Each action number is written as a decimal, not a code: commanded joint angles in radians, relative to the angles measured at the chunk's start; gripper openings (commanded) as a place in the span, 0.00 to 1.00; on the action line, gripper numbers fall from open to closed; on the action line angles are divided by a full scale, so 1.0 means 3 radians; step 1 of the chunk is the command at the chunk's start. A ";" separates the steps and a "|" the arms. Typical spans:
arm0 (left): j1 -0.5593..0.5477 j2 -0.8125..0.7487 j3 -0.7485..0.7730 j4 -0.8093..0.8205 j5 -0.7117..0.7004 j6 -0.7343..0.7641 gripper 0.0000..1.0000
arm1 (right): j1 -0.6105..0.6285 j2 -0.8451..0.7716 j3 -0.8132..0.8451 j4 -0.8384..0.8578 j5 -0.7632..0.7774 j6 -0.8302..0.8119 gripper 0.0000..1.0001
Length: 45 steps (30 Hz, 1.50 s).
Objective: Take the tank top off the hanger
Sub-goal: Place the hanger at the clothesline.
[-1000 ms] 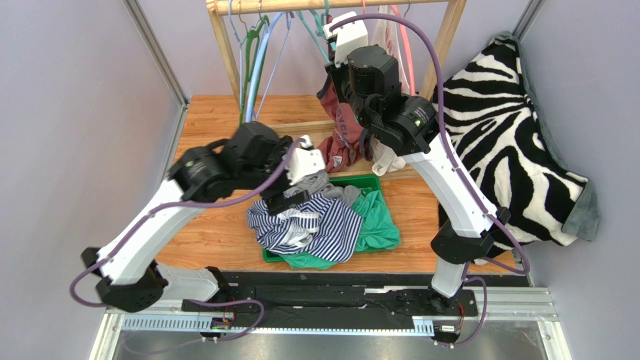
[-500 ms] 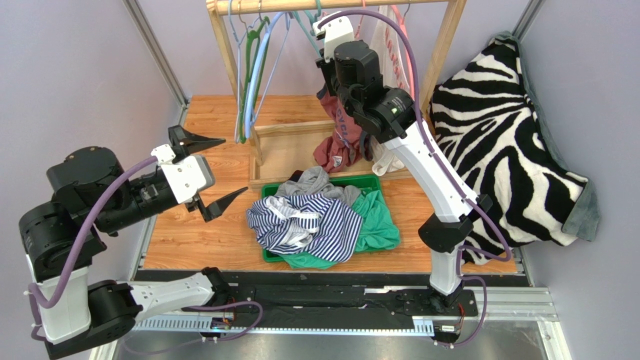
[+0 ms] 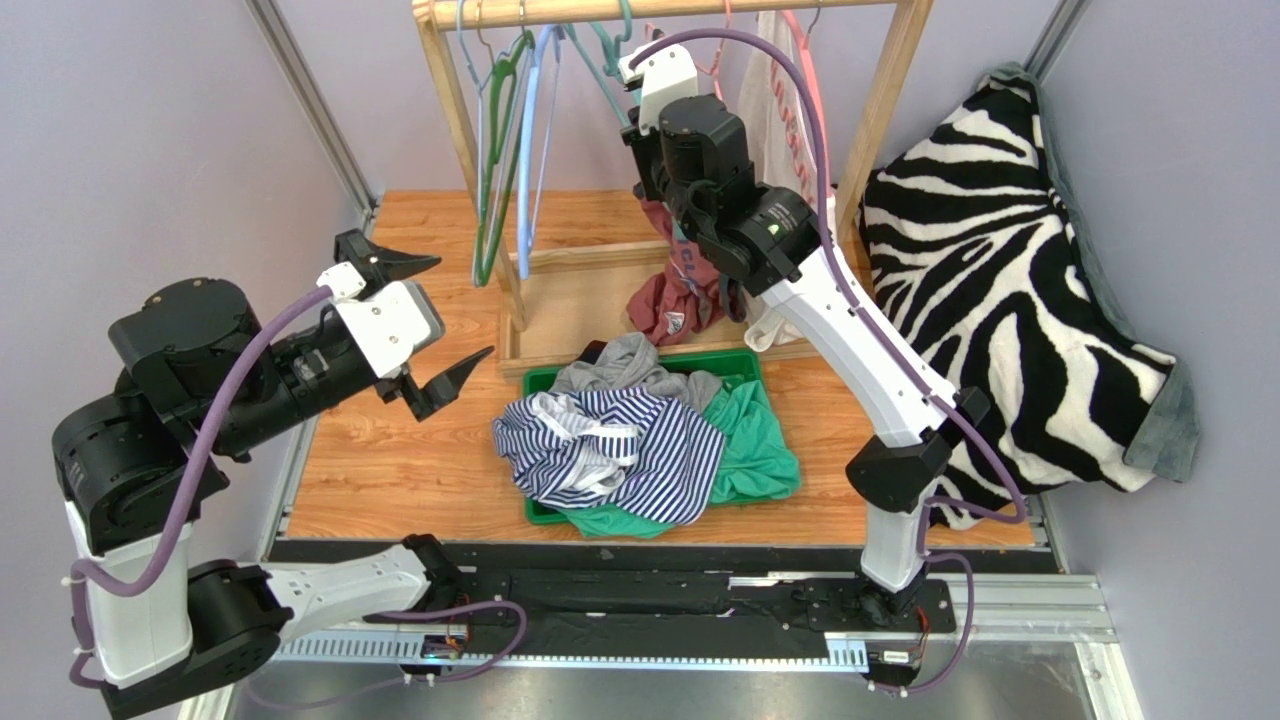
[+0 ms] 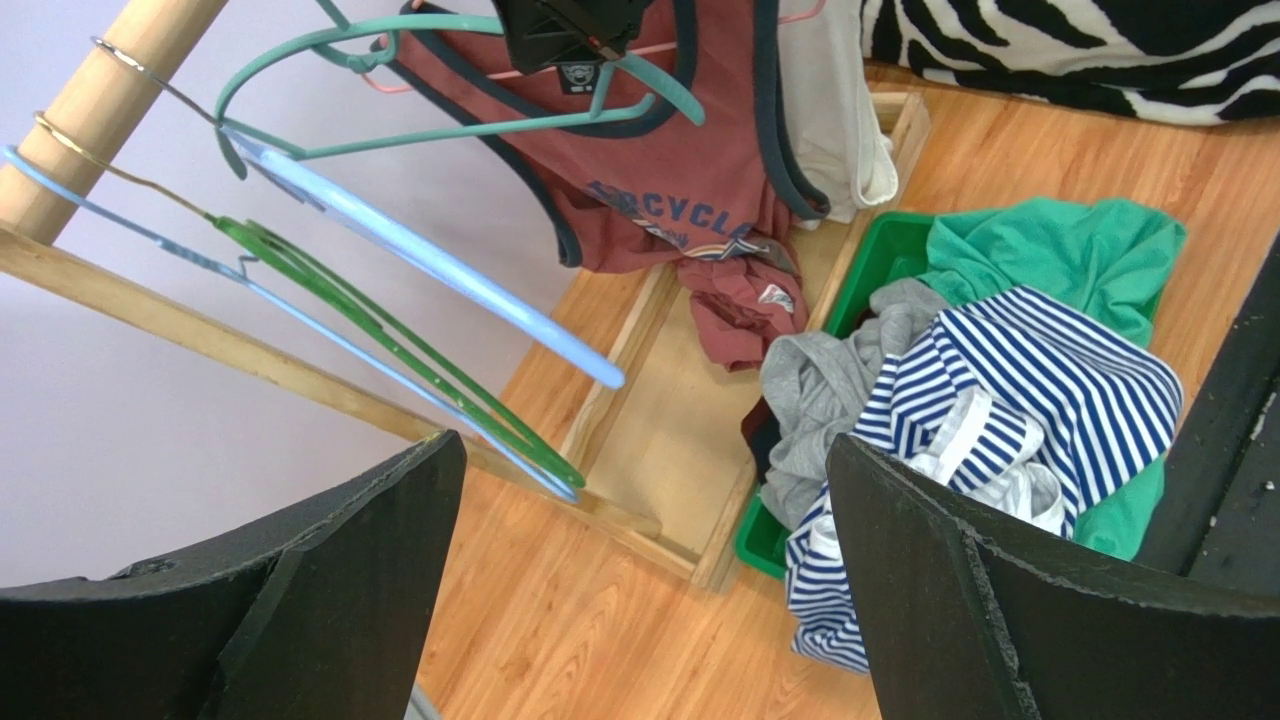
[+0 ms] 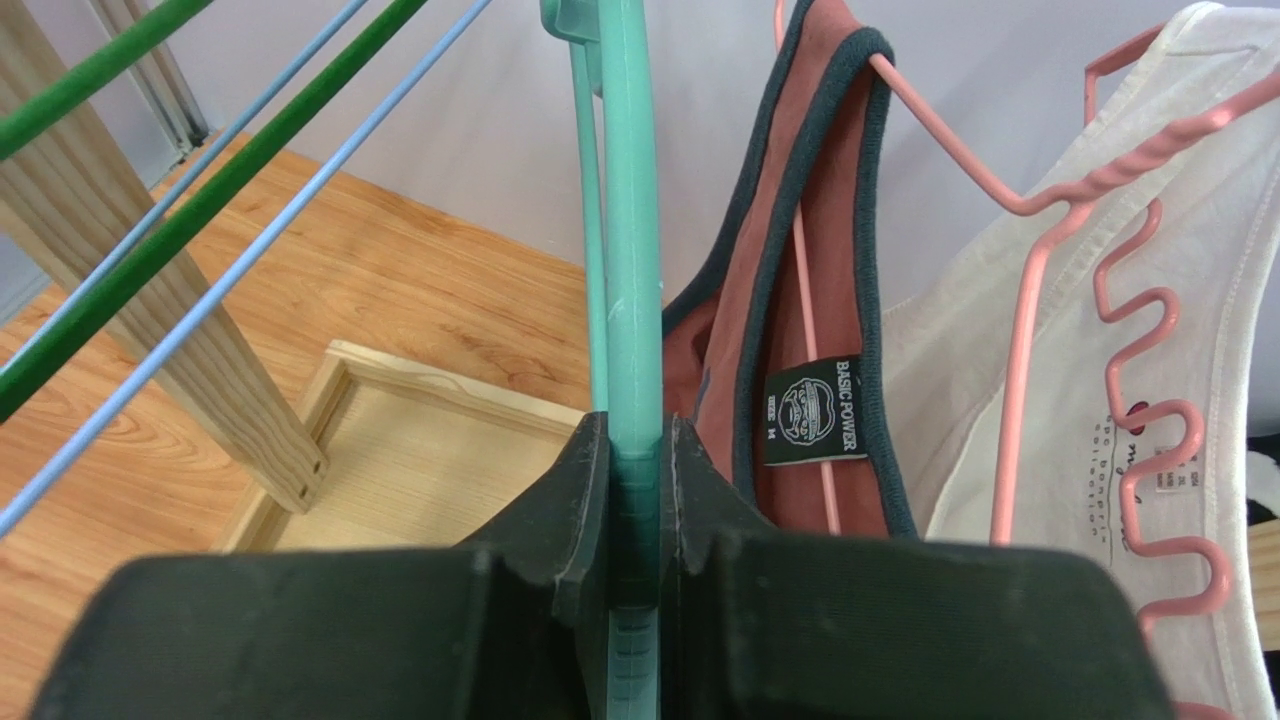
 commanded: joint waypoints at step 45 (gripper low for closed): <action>0.0194 0.0228 0.0086 0.0183 -0.0145 -0.0043 0.99 | -0.0242 -0.1053 -0.0511 -0.0129 -0.0326 0.0399 0.65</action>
